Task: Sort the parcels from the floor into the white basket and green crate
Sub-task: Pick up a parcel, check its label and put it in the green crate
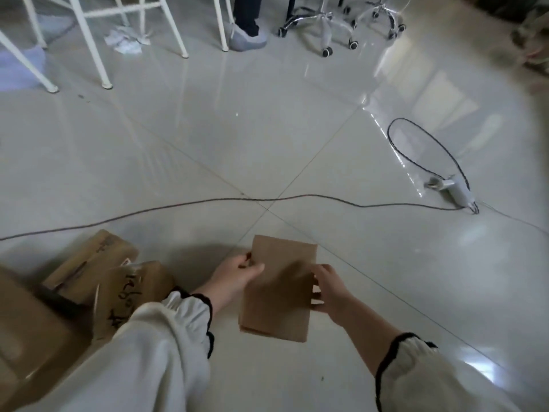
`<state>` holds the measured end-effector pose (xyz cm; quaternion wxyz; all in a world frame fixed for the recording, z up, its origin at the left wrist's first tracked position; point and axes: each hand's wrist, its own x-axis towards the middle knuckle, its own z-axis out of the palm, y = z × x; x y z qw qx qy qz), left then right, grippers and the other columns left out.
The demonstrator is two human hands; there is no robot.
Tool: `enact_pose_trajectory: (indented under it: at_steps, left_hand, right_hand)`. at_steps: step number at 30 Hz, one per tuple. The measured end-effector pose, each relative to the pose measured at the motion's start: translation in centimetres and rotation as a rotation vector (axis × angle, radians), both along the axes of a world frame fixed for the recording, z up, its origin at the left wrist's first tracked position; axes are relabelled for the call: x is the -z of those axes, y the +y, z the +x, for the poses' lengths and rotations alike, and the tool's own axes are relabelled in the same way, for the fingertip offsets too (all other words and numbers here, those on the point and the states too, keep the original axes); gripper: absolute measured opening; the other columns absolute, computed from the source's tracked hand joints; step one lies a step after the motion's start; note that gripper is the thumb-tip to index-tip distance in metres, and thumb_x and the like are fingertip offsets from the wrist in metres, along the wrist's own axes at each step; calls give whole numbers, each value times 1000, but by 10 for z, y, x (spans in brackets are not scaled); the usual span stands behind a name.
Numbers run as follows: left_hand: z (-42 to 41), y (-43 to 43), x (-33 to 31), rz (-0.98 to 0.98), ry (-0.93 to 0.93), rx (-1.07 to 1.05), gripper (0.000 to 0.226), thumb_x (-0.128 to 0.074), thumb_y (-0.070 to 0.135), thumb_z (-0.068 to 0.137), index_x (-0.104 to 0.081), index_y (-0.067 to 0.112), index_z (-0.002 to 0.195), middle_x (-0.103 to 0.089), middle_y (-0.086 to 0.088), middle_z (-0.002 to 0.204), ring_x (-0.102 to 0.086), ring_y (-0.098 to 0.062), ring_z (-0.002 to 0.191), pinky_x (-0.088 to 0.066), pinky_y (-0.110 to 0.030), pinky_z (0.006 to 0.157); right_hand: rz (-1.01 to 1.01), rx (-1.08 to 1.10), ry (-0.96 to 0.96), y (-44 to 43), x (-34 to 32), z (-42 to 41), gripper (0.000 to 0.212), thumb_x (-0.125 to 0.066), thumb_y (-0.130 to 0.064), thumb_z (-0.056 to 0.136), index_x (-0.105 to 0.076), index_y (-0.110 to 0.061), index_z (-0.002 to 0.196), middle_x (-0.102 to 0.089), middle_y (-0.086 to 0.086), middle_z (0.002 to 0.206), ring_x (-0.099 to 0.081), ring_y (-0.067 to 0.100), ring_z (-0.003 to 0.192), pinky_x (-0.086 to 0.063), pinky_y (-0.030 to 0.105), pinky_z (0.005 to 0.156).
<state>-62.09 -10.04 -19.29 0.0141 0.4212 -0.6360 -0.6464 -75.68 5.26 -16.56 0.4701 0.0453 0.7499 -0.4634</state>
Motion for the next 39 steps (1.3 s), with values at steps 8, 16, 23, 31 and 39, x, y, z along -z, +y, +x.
enact_pose_trajectory:
  at_steps: [8,16,23,31,39]
  left_hand:
    - [12,-27,-20,85,116,-434,29,-53,48,91,-64,22,86,-69,1,87,-65,-12,79,-50,-31,68]
    - [55,5,28,125,-225,-72,30,-54,42,93,-58,13,95,-66,-3,87,-64,-17,77,-50,-33,72]
    - [58,8,31,189,-193,-36,29,-47,52,93,-50,27,108,-63,2,102,-62,-21,89,-54,-34,66]
    - [52,14,-16,209,-118,-162,23,-51,45,94,-57,29,110,-67,10,94,-65,-14,83,-50,-28,58]
    - [56,11,-211,158,-130,-168,20,-52,45,93,-59,34,109,-68,10,100,-66,-20,88,-54,-35,68]
  right_hand:
    - [-160,323,-69,-23,9,4,50,-30,-52,97,-52,-11,79,-57,7,79,-56,24,72,-49,36,66]
    - [140,-107,-194,-5,30,29,38,-48,-44,94,-61,-9,86,-62,10,78,-60,26,68,-49,30,58]
    - [159,-98,-153,-5,36,32,25,-41,-29,99,-55,-9,105,-58,12,97,-59,29,83,-51,36,71]
    - [136,-55,-50,-6,-8,39,24,-47,-30,96,-56,-11,108,-61,6,91,-59,23,82,-50,32,69]
    - [83,-36,-44,7,-199,45,20,-53,-35,94,-60,-17,94,-64,3,89,-62,21,72,-50,27,59]
